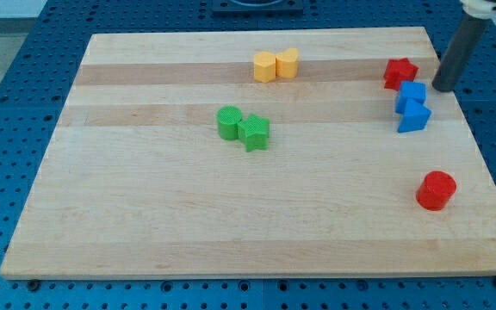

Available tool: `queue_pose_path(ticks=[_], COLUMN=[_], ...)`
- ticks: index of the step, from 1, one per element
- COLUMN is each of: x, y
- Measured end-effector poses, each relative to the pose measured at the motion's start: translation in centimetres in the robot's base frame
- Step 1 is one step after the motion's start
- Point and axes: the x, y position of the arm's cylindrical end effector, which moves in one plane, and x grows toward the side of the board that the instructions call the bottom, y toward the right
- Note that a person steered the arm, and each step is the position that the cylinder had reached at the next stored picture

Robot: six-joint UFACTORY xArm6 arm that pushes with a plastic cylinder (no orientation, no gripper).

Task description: Push the red star diagonal to the yellow heart

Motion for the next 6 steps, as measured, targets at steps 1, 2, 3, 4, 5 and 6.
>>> queue_pose_path(ticks=[1, 2, 3, 4, 5, 6], x=[-1.4, -1.6, -1.6, -1.6, -1.5, -1.5], y=[-0.8, -2.6, -5.0, -8.0, -10.9, -12.9])
